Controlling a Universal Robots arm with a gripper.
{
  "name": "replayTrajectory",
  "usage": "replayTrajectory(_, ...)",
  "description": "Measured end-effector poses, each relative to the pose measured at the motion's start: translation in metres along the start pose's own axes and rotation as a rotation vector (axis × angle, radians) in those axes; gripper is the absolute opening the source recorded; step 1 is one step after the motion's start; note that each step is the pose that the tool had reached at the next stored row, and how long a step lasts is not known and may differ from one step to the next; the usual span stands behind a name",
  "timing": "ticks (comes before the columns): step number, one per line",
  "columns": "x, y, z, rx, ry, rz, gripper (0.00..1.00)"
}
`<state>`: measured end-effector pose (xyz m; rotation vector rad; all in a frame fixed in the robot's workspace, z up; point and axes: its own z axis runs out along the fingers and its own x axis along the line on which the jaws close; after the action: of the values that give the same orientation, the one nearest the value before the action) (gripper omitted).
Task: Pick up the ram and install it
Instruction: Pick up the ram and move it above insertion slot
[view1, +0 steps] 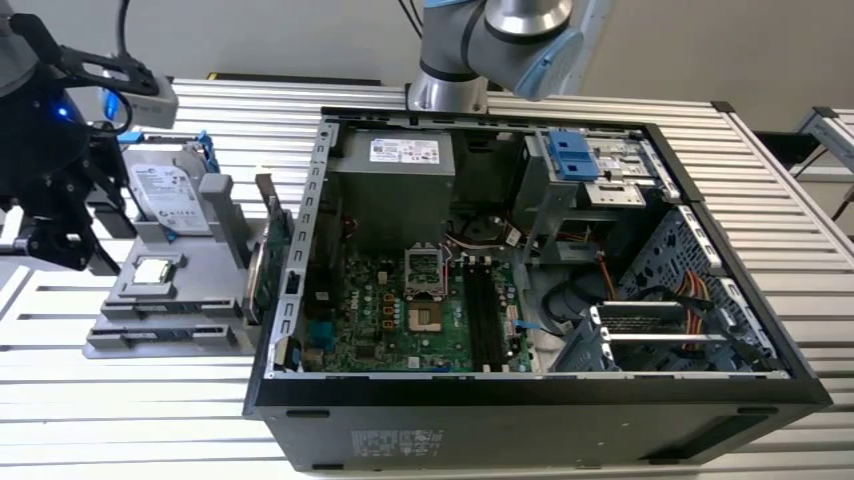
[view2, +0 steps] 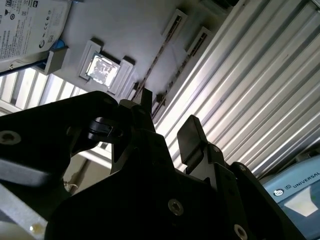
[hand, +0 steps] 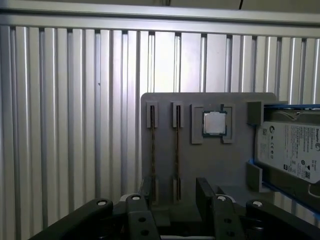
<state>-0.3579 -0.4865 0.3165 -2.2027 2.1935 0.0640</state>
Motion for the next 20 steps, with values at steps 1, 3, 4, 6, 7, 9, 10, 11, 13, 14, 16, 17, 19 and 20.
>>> replayTrajectory(1, 0.0001, 0.0, 0.0005, 0.0, 0.0, 0.0, 1.0)
replayTrajectory(3, 0.0003, -0.0001, 0.0017, 0.0, 0.0, 0.0, 1.0)
replayTrajectory(4, 0.0004, -0.0001, 0.0022, 0.0, 0.0, 0.0, 1.0)
replayTrajectory(6, 0.0005, -0.0001, 0.0034, 0.0001, 0.0, 0.0, 1.0)
replayTrajectory(7, 0.0006, -0.0001, 0.0041, 0.0001, -0.0001, 0.0, 1.0)
replayTrajectory(9, 0.0008, -0.0002, 0.0053, 0.0001, -0.0001, 0.0, 1.0)
replayTrajectory(10, 0.0009, -0.0003, 0.0059, 0.0001, -0.0001, 0.0, 1.0)
replayTrajectory(11, 0.0011, -0.0003, 0.0065, 0.0001, -0.0001, 0.0, 1.0)
replayTrajectory(13, 0.0014, -0.0005, 0.0076, 0.0, 0.0, 0.0, 1.0)
replayTrajectory(14, 0.0016, -0.0005, 0.0081, 0.0, 0.0, 0.0, 1.0)
replayTrajectory(16, 0.002, -0.0007, 0.0091, 0.0, 0.0, 0.0, 1.0)
replayTrajectory(17, 0.0021, -0.0008, 0.0096, 0.0, 0.0, 0.0, 1.0)
replayTrajectory(19, 0.0024, -0.0009, 0.0107, 0.0001, 0.0, 0.0, 1.0)
replayTrajectory(20, 0.0026, -0.001, 0.0111, 0.0, 0.0001, 0.0, 1.0)
